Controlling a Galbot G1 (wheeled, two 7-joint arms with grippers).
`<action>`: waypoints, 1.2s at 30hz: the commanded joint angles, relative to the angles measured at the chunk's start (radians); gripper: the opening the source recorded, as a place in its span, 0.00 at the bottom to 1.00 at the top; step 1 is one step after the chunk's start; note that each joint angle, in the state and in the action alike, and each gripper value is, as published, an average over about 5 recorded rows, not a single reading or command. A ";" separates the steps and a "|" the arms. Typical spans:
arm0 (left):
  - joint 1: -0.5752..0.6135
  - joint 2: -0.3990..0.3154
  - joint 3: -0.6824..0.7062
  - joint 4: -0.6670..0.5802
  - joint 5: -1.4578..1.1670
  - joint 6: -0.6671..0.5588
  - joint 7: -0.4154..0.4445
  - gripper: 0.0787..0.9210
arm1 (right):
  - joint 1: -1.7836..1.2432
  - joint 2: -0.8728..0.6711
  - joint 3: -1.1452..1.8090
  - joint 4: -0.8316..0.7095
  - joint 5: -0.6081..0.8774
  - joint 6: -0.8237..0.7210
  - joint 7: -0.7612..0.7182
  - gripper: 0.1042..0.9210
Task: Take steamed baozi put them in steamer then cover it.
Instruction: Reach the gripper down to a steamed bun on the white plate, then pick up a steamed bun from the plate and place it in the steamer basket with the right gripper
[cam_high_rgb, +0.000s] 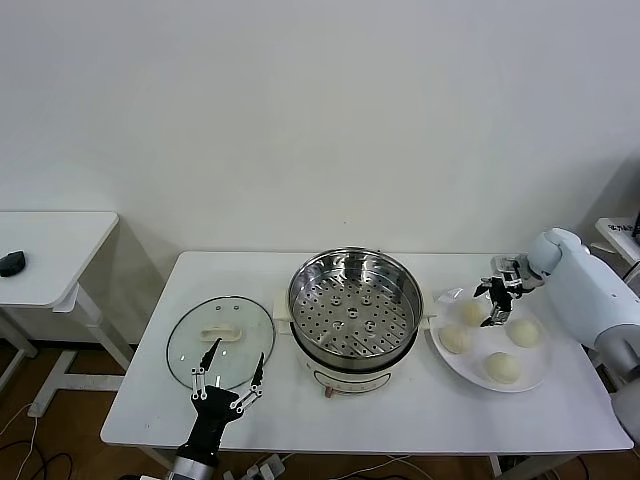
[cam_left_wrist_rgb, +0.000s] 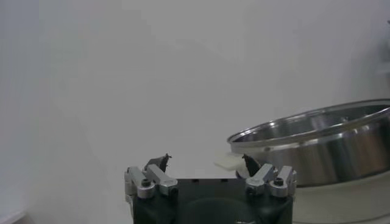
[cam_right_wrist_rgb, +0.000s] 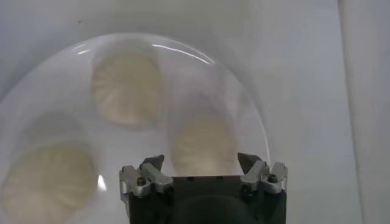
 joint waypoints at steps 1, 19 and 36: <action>0.001 -0.001 0.000 0.000 0.000 -0.001 -0.002 0.88 | 0.003 0.020 0.000 -0.033 -0.028 0.006 0.019 0.84; 0.003 0.001 0.001 -0.017 0.001 0.004 -0.009 0.88 | 0.099 -0.098 -0.089 0.225 0.042 0.162 -0.047 0.67; 0.016 0.006 0.005 -0.048 0.001 0.002 -0.011 0.88 | 0.508 -0.088 -0.509 0.783 0.236 0.447 -0.071 0.61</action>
